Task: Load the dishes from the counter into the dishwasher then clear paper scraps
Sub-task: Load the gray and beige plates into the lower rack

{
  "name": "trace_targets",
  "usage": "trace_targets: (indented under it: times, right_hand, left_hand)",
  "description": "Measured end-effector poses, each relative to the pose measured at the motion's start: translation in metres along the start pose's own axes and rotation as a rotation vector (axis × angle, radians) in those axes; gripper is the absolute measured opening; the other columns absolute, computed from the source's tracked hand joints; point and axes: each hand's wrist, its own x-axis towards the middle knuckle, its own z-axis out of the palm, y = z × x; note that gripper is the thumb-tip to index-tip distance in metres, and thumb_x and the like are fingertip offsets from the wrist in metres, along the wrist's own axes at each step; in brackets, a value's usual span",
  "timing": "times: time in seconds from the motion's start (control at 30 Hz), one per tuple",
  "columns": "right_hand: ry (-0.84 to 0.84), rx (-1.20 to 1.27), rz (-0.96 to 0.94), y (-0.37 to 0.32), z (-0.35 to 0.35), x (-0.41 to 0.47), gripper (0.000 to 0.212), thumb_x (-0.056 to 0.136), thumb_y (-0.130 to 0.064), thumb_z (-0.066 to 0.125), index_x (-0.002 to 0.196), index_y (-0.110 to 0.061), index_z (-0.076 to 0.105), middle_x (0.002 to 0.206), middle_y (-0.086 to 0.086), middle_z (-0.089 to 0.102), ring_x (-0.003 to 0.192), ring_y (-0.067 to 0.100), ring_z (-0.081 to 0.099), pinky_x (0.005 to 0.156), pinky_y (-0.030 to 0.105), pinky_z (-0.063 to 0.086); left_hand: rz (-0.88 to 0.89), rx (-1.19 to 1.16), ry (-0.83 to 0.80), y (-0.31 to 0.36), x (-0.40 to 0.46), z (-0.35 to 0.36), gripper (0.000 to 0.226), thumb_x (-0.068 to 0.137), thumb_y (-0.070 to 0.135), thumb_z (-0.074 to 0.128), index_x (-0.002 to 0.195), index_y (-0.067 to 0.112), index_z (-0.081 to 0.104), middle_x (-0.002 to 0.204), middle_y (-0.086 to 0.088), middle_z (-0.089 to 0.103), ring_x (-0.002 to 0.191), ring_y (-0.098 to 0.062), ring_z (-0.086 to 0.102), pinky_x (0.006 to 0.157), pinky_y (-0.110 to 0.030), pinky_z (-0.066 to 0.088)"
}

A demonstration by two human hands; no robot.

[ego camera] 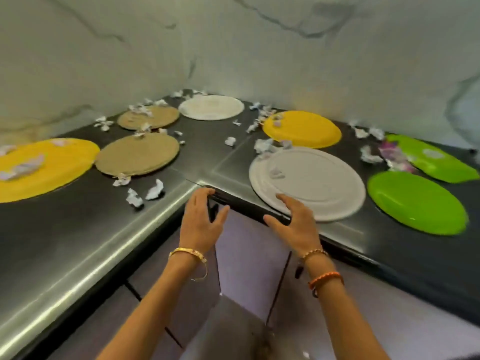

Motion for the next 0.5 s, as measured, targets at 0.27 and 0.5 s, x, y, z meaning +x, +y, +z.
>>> trace_targets:
  times: [0.27,0.5]
  right_hand:
    - [-0.499,0.153,-0.222,-0.035,0.086,0.102,0.082,0.08,-0.036,0.068,0.145,-0.015,0.023,0.153,0.004,0.016,0.142,0.016,0.014,0.109,0.019,0.014]
    - [-0.714,0.367,0.016,-0.065,0.139,0.181,0.08,0.083,-0.039,0.064,0.146,-0.014,0.021,0.15,0.007,0.027,0.135,0.02,0.031,0.111,0.032,0.028]
  left_hand:
    - [-0.649,-0.348,0.49,-0.041,0.095,-0.016,0.044,0.09,0.022,0.056,0.128,0.002,0.045,0.133,-0.011,0.046,0.124,-0.025,0.043,0.1,-0.028,0.034]
    - [-1.034,-1.305,0.706,-0.071,0.144,-0.052,0.055,0.098,0.022,0.038,0.147,0.007,0.016,0.154,-0.015,0.018,0.141,-0.027,0.02,0.113,-0.035,0.024]
